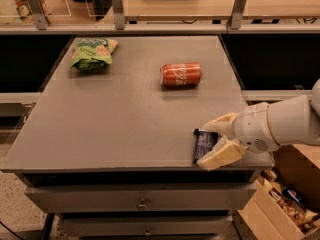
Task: Move rxbar blueberry near coke can
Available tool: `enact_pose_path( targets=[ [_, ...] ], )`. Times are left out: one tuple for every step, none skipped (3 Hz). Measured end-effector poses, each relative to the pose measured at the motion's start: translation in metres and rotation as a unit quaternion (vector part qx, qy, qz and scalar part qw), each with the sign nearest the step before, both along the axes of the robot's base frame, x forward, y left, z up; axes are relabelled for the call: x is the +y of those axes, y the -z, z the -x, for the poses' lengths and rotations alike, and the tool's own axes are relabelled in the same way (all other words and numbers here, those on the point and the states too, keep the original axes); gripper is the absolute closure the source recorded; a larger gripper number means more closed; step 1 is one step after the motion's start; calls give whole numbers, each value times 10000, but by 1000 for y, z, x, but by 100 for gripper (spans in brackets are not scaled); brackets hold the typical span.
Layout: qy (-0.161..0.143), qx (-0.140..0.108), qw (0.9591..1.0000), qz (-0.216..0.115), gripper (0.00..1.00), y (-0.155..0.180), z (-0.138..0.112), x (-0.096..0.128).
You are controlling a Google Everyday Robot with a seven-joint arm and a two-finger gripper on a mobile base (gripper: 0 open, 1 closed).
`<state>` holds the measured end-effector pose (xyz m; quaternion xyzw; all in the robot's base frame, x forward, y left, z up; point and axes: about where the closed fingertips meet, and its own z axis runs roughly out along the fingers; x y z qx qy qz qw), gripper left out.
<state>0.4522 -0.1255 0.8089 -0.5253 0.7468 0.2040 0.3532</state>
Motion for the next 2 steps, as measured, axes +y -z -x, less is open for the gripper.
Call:
enact_pose_path(
  targets=[
    [-15, 144, 9998, 127, 100, -5, 6, 0],
    [-70, 220, 9992, 313, 100, -18, 6, 3]
  ],
)
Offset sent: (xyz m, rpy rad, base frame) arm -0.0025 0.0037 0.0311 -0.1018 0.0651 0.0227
